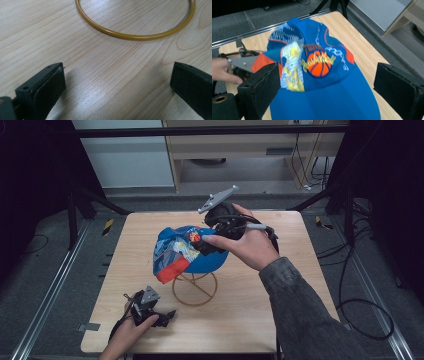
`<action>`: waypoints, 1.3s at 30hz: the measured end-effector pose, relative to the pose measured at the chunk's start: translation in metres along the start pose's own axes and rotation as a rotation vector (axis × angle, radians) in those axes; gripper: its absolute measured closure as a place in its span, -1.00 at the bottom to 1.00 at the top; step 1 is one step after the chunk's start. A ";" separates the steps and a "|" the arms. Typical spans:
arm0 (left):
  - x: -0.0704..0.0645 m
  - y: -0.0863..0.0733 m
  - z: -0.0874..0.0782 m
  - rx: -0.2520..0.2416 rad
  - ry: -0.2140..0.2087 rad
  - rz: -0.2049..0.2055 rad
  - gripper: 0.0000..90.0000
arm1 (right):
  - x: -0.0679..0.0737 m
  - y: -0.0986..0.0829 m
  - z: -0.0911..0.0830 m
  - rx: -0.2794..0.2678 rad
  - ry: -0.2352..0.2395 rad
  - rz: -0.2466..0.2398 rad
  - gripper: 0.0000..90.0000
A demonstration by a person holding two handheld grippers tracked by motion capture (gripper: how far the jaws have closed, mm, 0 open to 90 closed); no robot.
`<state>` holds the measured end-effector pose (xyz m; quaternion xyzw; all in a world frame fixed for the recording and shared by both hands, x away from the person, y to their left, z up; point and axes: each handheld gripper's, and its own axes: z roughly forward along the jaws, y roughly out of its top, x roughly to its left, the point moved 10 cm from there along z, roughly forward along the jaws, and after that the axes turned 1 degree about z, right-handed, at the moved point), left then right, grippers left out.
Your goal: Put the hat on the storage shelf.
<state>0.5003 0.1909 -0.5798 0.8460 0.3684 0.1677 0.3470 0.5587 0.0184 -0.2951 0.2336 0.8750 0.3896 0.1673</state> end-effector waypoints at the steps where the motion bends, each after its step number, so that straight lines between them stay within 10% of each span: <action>1: 0.000 0.000 0.000 0.000 0.000 0.000 -1.00 | -0.001 -0.004 -0.003 -0.003 -0.004 0.003 -0.85; 13: 0.000 0.000 0.000 -0.002 -0.002 0.004 -1.00 | -0.021 -0.038 -0.036 -0.046 -0.047 0.057 -0.85; 39: 0.000 0.000 0.000 0.001 -0.007 0.007 -1.00 | -0.062 -0.131 -0.048 -0.052 -0.159 0.190 -0.79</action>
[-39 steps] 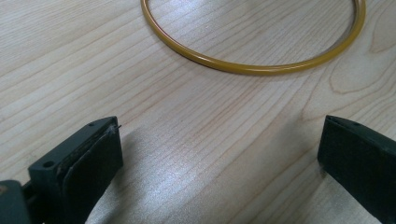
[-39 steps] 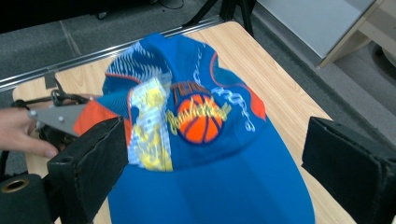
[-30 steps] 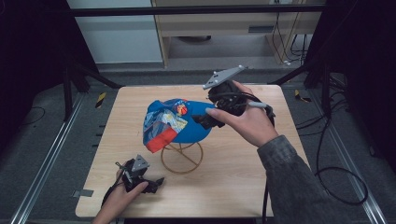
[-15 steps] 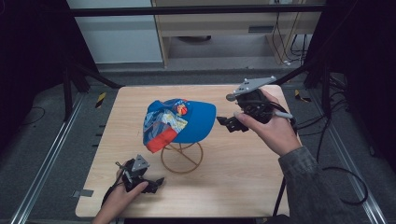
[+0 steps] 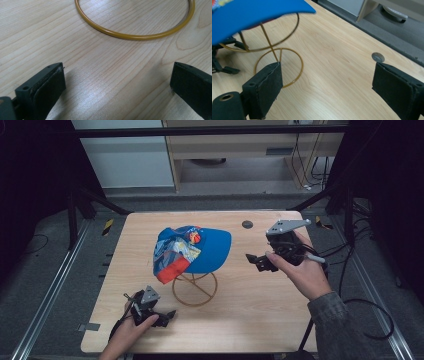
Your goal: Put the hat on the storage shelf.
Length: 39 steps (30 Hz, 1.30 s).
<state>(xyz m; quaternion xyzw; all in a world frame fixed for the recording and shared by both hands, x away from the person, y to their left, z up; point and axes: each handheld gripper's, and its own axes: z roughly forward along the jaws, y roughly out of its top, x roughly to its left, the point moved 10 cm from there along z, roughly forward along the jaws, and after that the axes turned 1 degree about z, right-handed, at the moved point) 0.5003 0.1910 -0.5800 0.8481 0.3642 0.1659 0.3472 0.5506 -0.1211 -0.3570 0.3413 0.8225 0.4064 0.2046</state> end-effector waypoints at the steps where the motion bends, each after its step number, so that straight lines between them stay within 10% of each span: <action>1: 0.000 0.000 0.000 0.000 0.000 0.000 -1.00 | -0.001 -0.004 0.001 0.002 -0.004 0.009 -0.79; 39: 0.000 0.000 0.000 0.000 0.000 0.001 -1.00 | -0.007 -0.159 0.080 0.160 -0.062 0.176 -0.72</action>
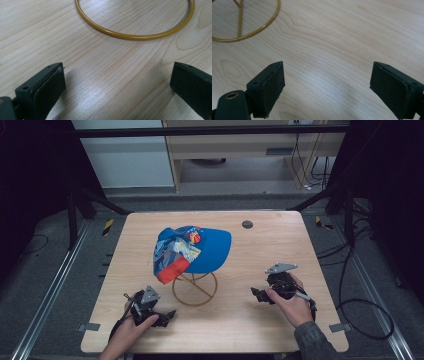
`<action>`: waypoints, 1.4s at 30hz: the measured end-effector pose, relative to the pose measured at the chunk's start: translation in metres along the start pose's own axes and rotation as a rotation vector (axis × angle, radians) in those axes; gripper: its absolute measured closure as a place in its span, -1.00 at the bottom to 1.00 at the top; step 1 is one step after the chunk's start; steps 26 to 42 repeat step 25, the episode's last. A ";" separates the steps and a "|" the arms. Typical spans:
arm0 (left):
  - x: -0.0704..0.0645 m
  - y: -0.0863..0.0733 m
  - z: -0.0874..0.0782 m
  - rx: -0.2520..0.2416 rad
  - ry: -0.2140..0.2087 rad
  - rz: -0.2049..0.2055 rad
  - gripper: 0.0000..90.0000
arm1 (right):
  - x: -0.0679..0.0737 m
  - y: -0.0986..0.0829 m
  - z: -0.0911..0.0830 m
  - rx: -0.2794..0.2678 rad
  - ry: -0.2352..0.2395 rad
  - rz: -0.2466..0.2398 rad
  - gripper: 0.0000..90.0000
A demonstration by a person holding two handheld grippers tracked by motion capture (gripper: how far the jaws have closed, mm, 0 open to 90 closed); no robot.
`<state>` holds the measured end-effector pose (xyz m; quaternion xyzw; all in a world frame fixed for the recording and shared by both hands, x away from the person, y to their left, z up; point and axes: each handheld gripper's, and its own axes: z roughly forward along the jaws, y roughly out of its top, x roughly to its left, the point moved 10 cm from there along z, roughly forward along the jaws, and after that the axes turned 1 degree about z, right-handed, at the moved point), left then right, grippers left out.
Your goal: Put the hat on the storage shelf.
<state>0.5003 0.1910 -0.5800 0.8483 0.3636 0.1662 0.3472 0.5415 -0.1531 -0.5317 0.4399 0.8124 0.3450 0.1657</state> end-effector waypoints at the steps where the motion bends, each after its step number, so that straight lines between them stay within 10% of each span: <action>1: 0.000 0.000 0.000 0.000 0.000 0.000 -1.00 | -0.001 -0.004 0.004 0.001 -0.001 0.020 -0.72; 13: 0.000 0.000 0.000 0.000 0.000 0.000 -1.00 | -0.010 -0.032 0.031 0.067 -0.065 0.045 -0.77; 22: 0.000 0.000 0.000 0.000 0.000 -0.001 -1.00 | -0.010 -0.034 0.034 -0.039 -0.096 0.055 -0.85; 42: 0.000 0.000 0.000 0.000 0.000 -0.001 -1.00 | -0.009 -0.034 0.033 -0.040 -0.098 0.057 -0.85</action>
